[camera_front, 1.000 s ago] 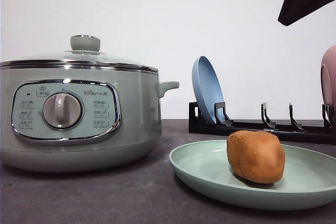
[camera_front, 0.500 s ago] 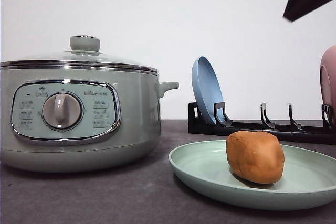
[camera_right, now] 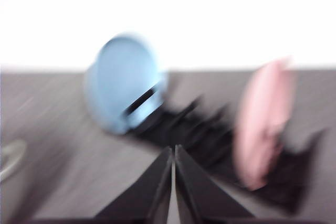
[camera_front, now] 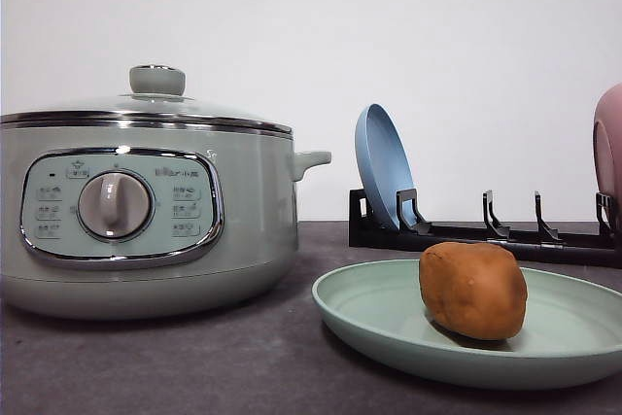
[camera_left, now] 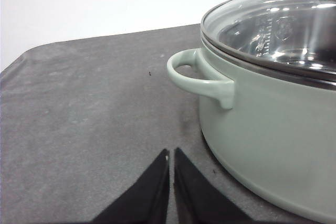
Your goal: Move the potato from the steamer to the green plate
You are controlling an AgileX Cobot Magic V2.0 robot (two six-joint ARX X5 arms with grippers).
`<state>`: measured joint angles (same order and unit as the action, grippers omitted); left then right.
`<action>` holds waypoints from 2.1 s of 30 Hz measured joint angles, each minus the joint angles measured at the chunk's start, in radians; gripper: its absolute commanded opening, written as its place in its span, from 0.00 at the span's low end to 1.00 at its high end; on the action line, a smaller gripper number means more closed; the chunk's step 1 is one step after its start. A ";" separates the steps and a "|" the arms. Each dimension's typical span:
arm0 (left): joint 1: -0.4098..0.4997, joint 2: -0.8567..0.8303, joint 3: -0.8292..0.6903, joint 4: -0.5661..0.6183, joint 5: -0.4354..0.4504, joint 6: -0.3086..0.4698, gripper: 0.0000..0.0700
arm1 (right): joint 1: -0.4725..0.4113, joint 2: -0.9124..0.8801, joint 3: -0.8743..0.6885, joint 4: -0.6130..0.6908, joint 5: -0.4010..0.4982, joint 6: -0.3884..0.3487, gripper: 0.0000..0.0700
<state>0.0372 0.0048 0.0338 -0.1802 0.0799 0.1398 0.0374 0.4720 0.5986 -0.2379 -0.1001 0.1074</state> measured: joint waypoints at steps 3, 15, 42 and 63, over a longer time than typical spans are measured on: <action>0.000 0.000 0.000 0.000 0.000 0.000 0.01 | -0.054 -0.084 -0.104 0.102 0.000 -0.008 0.00; 0.000 0.000 0.000 0.000 0.000 0.000 0.01 | -0.072 -0.338 -0.455 0.250 0.000 -0.033 0.00; 0.000 0.000 0.000 0.000 0.000 0.000 0.01 | -0.072 -0.466 -0.582 0.069 0.026 -0.033 0.00; 0.000 0.000 0.000 0.000 0.000 0.000 0.01 | -0.072 -0.466 -0.582 0.072 0.026 -0.033 0.00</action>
<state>0.0372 0.0048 0.0338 -0.1799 0.0799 0.1396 -0.0341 0.0059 0.0166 -0.1658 -0.0742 0.0742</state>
